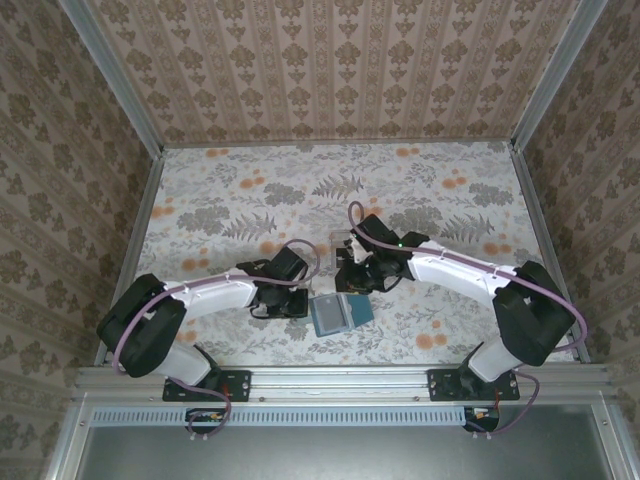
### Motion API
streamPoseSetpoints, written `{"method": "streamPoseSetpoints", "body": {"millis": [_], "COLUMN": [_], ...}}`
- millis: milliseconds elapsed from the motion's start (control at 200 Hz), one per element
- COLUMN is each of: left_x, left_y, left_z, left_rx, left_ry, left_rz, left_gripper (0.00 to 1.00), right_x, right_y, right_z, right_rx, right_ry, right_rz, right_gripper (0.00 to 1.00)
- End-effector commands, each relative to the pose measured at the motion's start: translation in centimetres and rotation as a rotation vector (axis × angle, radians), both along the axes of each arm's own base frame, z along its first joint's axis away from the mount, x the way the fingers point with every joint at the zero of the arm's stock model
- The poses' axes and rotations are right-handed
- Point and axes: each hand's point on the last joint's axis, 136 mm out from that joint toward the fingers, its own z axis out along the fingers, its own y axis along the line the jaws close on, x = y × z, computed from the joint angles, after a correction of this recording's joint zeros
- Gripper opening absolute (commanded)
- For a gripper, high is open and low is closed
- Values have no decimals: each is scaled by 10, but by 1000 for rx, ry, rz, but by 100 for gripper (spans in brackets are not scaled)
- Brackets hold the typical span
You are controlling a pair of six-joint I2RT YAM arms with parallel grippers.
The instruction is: Take the credit cards out of the card holder
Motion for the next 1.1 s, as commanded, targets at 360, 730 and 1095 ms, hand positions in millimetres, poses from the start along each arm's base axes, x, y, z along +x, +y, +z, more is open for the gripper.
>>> {"method": "streamPoseSetpoints", "body": {"millis": [360, 730, 1095], "left_x": [6, -15, -15], "left_y": [-9, -10, 11], "left_z": [51, 18, -9], "left_rx": [-109, -32, -25], "left_ry": [-94, -20, 4], "left_rz": [13, 12, 40], "left_gripper": [11, 11, 10], "right_x": [-8, -5, -16], "right_y": [-1, 7, 32], "right_z": [-17, -21, -45], "right_rx": [-66, -39, -63], "right_ry": [18, 27, 87], "right_rz": [-37, -36, 44], "right_gripper": [19, 18, 21]}}
